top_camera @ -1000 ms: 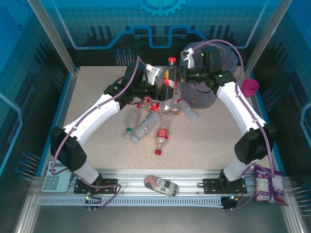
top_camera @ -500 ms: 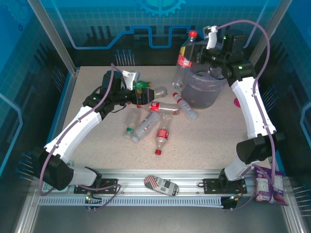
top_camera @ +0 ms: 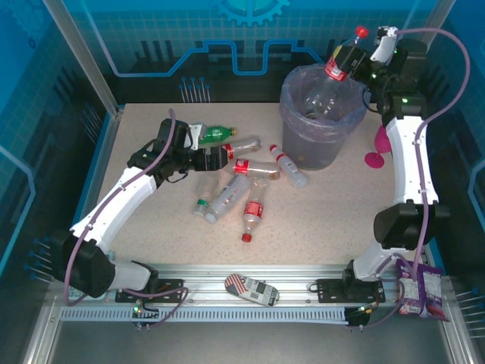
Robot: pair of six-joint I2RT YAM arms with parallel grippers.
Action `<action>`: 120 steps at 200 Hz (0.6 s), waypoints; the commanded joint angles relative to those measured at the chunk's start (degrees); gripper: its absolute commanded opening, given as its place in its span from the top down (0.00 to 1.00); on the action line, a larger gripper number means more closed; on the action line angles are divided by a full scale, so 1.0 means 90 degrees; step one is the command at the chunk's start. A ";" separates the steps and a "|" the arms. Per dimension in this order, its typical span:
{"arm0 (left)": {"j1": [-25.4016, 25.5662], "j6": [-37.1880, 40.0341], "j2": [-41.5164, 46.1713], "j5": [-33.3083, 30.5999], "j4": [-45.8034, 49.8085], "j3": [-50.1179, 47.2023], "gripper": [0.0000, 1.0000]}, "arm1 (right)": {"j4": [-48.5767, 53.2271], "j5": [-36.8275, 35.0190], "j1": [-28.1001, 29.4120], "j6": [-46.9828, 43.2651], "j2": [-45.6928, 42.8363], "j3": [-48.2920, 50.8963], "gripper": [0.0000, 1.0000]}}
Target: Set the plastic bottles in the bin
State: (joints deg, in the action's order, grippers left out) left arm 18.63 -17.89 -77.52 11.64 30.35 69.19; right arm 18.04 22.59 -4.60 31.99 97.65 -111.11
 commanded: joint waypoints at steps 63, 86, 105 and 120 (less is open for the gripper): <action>-0.0039 0.0353 -0.0400 -0.0560 0.0681 -0.0183 0.14 | 0.0214 -0.0069 0.0253 0.0033 0.1380 -0.0135 0.49; -0.0031 0.0282 -0.0420 -0.0444 0.0642 -0.0217 0.17 | 0.0483 -0.0047 0.0442 -0.0047 0.1749 -0.0309 0.49; -0.0011 0.0269 -0.0446 -0.0445 0.0695 -0.0227 0.17 | 0.0871 -0.0177 0.0605 -0.0302 0.2054 -0.0550 0.49; -0.0006 0.0264 -0.0424 -0.0439 0.0714 -0.0260 0.18 | 0.1042 -0.0266 0.0695 -0.0403 0.2251 -0.0637 0.49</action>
State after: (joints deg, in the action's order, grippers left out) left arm 18.63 -16.01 -80.97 7.70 34.96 67.61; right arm 23.53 20.45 -0.16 30.72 115.59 -113.65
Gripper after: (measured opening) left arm 0.825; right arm 0.555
